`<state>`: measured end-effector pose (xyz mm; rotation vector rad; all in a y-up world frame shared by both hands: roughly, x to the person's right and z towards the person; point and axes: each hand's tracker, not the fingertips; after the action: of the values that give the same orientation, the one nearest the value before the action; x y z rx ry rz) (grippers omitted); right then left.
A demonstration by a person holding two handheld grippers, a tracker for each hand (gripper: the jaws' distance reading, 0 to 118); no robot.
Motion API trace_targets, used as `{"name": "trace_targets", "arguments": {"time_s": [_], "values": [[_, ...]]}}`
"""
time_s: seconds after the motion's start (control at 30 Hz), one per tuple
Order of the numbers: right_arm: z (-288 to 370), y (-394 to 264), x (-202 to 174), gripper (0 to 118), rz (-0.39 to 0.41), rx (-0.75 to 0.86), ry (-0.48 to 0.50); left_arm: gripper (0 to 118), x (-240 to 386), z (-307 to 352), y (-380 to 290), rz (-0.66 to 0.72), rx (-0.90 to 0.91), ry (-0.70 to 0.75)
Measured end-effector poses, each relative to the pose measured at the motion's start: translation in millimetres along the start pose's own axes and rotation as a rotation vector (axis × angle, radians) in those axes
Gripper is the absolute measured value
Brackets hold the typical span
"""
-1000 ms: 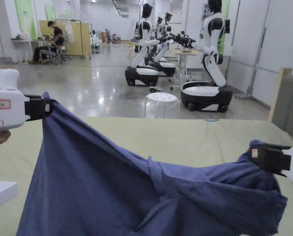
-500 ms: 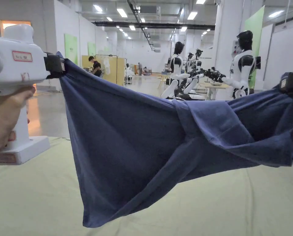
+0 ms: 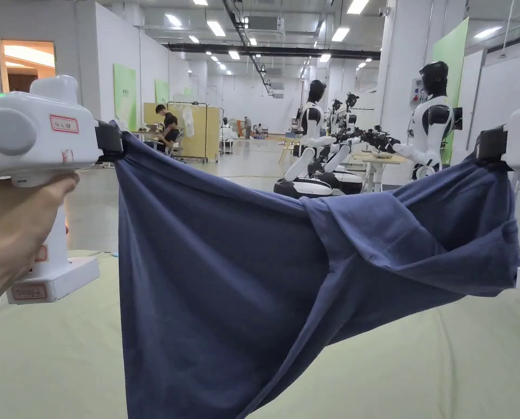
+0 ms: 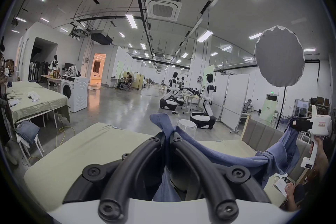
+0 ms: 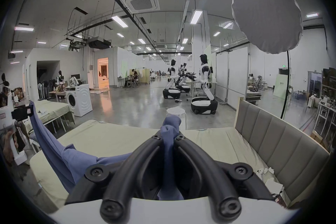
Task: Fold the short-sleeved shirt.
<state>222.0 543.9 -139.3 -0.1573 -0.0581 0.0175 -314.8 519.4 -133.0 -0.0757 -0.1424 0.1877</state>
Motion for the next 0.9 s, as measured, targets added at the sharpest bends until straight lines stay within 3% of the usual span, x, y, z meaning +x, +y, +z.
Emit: {"name": "trace_targets", "arguments": {"time_s": [0.2, 0.6, 0.77, 0.9], "values": [[-61, 0, -6, 7, 0.0, -0.044, -0.028, 5, 1, -50, 2, -0.041, -0.002, 0.051], [-111, 2, -43, 7, 0.028, -0.063, -0.091, 5, 10, -114, 4, -0.071, -0.003, 0.11], [-130, -41, -45, 7, 0.007, -0.116, -0.064, 5, -3, -131, -40, -0.06, -0.093, 0.104], [-155, -125, -43, 7, -0.035, -0.268, -0.037, 5, -17, -140, -116, 0.014, -0.214, 0.09]]}}
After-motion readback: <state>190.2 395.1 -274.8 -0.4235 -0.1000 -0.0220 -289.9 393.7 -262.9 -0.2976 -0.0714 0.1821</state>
